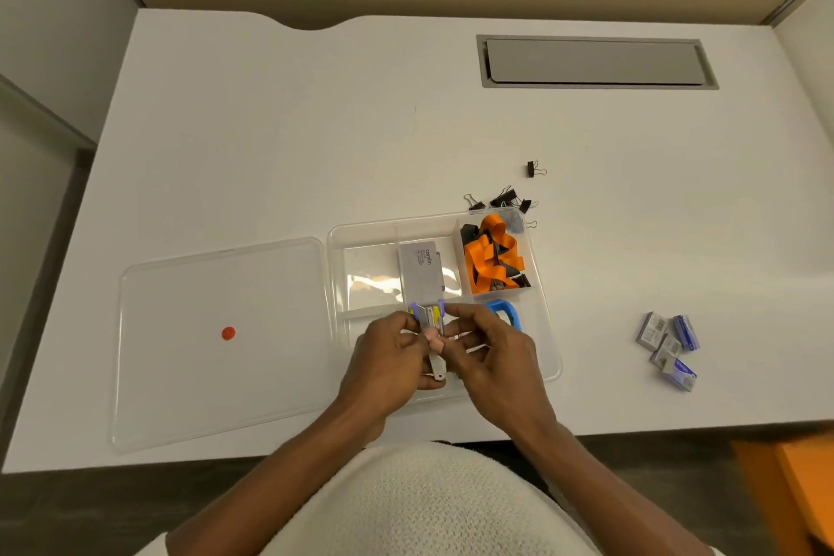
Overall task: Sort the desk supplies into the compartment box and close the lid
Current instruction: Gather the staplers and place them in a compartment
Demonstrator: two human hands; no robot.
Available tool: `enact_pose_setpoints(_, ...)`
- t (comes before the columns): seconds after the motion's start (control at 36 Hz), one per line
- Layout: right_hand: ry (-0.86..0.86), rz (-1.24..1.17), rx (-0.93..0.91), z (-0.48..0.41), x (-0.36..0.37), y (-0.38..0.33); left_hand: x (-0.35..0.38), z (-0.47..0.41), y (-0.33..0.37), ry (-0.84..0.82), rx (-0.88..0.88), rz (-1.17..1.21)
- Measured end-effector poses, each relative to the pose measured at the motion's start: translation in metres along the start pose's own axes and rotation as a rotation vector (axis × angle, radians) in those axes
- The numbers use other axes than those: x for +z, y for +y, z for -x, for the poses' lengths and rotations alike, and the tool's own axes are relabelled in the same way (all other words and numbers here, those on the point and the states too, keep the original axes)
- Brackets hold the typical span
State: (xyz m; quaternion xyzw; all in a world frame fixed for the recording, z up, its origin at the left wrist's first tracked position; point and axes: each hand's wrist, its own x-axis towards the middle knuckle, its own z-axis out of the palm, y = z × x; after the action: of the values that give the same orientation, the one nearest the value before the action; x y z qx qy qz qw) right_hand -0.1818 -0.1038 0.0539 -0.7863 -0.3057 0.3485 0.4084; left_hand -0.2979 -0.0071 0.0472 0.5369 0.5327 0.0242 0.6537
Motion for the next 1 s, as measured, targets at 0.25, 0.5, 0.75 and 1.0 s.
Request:
enact_pose_setpoints(0.25,-0.077,0.22,-0.044,0.002,-0.013,0.004,0.001,-0.002,0.002,-0.067,-0.13,0.165)
enact_pose_setpoints(0.5,0.136,0.452,-0.03,0.012,0.016,0.013,0.002,0.001,0.0,-0.017,0.053,-0.259)
enact_pose_setpoints(0.75,0.252,1.005,-0.214,0.001,0.04,0.03,-0.036,-0.029,0.002,0.491,0.604,-0.823)
enact_pose_setpoints(1.0,0.22,1.098,-0.137,-0.009,0.047,0.05,-0.032,-0.041,-0.01,0.368,0.543,-0.89)
